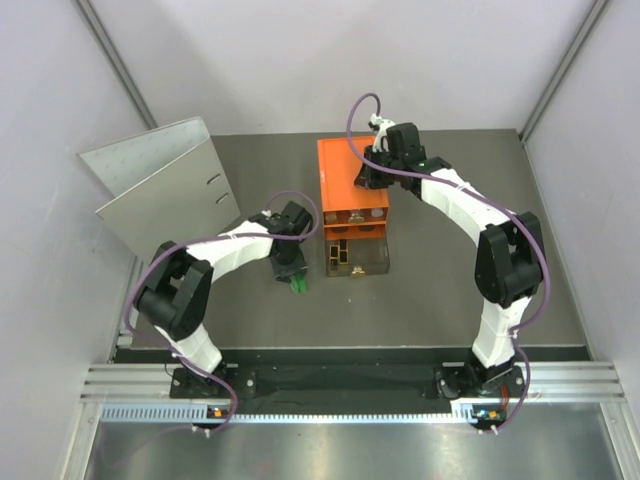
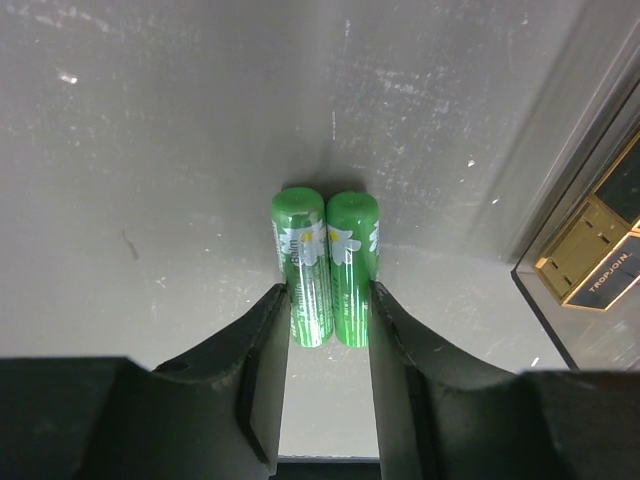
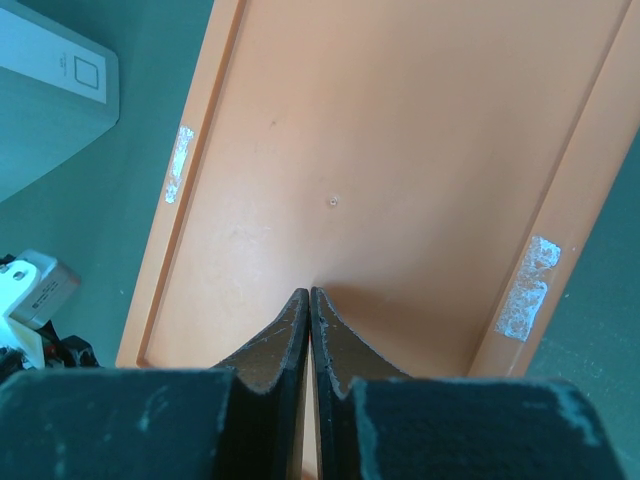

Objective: Organize the makeup

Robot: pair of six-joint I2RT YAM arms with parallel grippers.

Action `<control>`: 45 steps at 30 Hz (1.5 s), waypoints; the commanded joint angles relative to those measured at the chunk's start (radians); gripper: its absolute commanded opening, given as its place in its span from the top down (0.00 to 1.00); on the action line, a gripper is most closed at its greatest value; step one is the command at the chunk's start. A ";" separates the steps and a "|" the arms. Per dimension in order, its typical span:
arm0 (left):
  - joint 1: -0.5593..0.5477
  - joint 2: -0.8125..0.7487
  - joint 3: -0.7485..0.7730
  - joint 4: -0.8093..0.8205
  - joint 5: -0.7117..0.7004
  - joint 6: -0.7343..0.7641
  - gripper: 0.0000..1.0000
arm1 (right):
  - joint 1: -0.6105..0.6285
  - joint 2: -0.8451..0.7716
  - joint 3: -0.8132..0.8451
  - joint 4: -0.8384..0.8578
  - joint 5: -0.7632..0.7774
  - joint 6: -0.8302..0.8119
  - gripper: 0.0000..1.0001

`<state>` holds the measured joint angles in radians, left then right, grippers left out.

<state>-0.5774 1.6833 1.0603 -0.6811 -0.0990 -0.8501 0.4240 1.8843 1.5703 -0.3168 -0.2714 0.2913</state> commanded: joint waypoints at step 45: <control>-0.001 -0.020 0.305 -0.190 -0.079 0.213 0.87 | -0.010 0.050 0.011 -0.140 0.003 -0.029 0.97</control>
<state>-0.5781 1.7096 1.3247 -0.8246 -0.1558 -0.6621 0.4232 1.8881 1.5795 -0.3302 -0.2810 0.2886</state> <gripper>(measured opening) 0.126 0.033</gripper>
